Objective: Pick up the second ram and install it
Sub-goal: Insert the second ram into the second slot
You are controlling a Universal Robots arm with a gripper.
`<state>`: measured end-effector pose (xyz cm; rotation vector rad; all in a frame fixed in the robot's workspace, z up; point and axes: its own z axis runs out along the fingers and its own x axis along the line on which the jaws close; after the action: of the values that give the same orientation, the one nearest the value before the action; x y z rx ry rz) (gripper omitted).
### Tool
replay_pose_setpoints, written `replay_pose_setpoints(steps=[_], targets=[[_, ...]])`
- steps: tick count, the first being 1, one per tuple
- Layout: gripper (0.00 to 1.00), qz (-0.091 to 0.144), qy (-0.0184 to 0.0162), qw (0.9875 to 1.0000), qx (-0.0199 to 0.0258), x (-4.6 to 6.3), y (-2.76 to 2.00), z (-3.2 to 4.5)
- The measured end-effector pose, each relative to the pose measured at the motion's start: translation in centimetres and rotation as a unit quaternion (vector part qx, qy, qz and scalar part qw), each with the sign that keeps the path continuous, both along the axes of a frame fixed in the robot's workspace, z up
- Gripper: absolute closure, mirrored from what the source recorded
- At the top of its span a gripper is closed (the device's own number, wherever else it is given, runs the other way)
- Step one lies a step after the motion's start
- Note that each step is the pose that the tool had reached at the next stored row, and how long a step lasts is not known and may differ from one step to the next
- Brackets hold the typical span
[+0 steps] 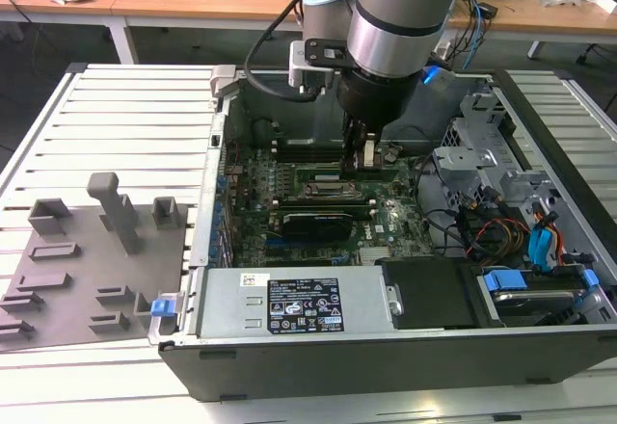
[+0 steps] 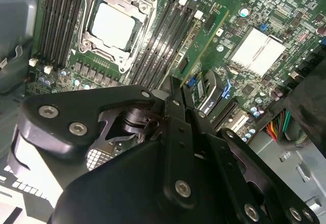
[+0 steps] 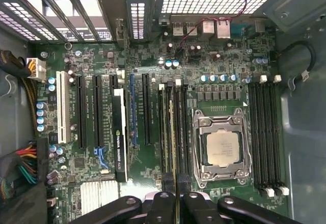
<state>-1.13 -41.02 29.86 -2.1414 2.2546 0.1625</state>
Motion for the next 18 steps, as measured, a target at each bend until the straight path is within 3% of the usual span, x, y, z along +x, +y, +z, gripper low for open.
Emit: replay_pose_setpoints(steps=[7,10,14,15,18], targets=[[0.87,0.000,0.0000,1.0000,0.0001,-0.2,-0.08,-0.43],[0.87,-0.001,0.0000,1.0000,0.0001,-1.1,-0.05,-1.22],[0.87,-0.009,0.0000,1.0000,-0.0001,-1.2,0.49,-1.97],[0.87,-0.010,0.0000,0.9999,-0.0011,-1.3,1.02,-2.40],[0.87,-0.010,-0.0002,0.9999,-0.0101,-1.4,1.88,-2.74]])
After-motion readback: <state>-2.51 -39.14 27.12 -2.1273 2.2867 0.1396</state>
